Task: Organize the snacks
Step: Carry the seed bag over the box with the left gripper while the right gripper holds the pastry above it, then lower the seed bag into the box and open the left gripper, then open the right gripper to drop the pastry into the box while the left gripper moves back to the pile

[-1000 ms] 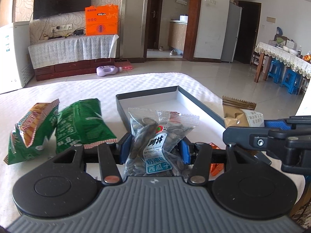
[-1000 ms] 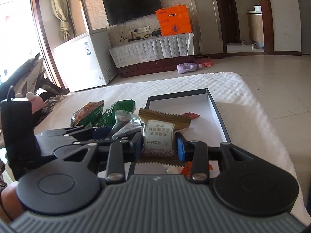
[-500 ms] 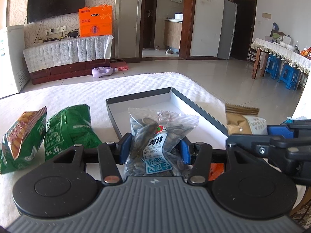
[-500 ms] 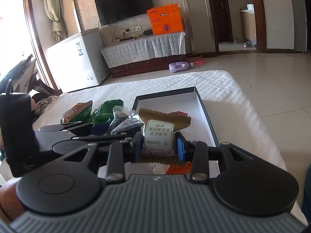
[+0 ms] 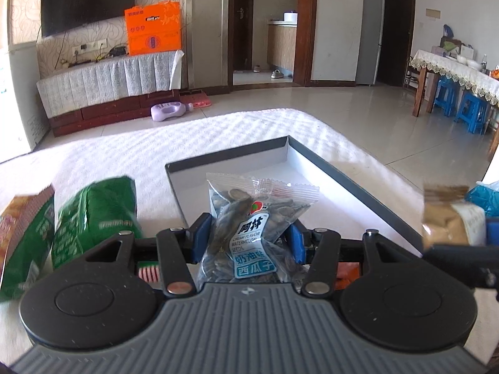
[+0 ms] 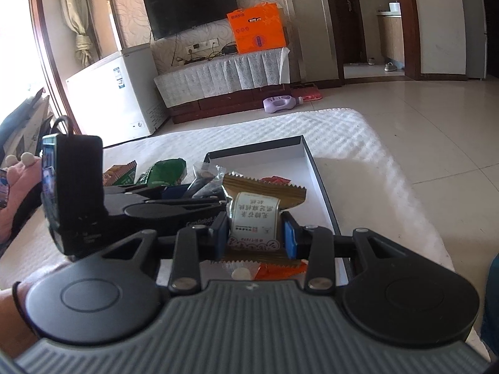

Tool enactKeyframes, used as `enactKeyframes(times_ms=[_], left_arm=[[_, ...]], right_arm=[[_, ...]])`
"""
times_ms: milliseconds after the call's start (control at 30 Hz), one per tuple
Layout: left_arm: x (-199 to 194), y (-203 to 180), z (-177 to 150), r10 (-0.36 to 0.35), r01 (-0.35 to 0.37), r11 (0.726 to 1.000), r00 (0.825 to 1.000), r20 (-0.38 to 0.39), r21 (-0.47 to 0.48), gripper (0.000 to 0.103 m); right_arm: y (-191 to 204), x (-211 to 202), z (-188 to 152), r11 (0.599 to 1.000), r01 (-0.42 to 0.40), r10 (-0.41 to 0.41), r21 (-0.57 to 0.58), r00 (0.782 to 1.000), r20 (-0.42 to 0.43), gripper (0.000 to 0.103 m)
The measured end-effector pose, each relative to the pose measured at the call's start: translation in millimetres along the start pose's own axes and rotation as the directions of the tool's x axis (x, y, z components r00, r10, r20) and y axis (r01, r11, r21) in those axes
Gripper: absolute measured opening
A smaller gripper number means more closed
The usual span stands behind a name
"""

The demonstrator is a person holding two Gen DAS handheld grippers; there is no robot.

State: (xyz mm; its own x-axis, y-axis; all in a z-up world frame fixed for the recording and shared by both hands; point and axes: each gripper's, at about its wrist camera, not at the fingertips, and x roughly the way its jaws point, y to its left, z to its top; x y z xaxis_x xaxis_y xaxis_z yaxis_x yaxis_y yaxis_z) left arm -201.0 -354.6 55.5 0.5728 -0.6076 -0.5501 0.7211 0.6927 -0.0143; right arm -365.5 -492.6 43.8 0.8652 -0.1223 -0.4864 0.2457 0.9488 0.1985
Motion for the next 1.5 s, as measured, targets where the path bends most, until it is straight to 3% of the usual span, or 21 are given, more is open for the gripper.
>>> enactKeyframes(times_ms=[300,633,867,1100,1500], left_arm=[[24,-14,17,-0.064,0.064,0.997,0.998,0.01,0.046,0.057],[58,-21,28,-0.072,0.073,0.993,0.997,-0.014,0.094,0.058],[75,-11,32,-0.075,0.079,0.996,0.994,-0.075,0.043,0.069],[69,-12,29,-0.071,0.074,0.996,0.996,-0.062,0.048,0.085],[16,2,13,-0.023,0.023,1.0,1.0,0.004,0.018,0.086]], right_arm=[[-3,4,1,1.0,0.012,-0.012,-0.006,1.0,-0.014,0.039],[-9,5,0,1.0,0.031,-0.031,-0.002,0.999,-0.023,0.039],[-8,8,0,1.0,0.026,-0.026,-0.011,0.999,-0.034,0.039],[-9,11,0,1.0,0.025,-0.025,-0.012,0.999,-0.039,0.039],[-4,19,-1,0.998,0.061,-0.062,-0.014,0.997,-0.035,0.039]])
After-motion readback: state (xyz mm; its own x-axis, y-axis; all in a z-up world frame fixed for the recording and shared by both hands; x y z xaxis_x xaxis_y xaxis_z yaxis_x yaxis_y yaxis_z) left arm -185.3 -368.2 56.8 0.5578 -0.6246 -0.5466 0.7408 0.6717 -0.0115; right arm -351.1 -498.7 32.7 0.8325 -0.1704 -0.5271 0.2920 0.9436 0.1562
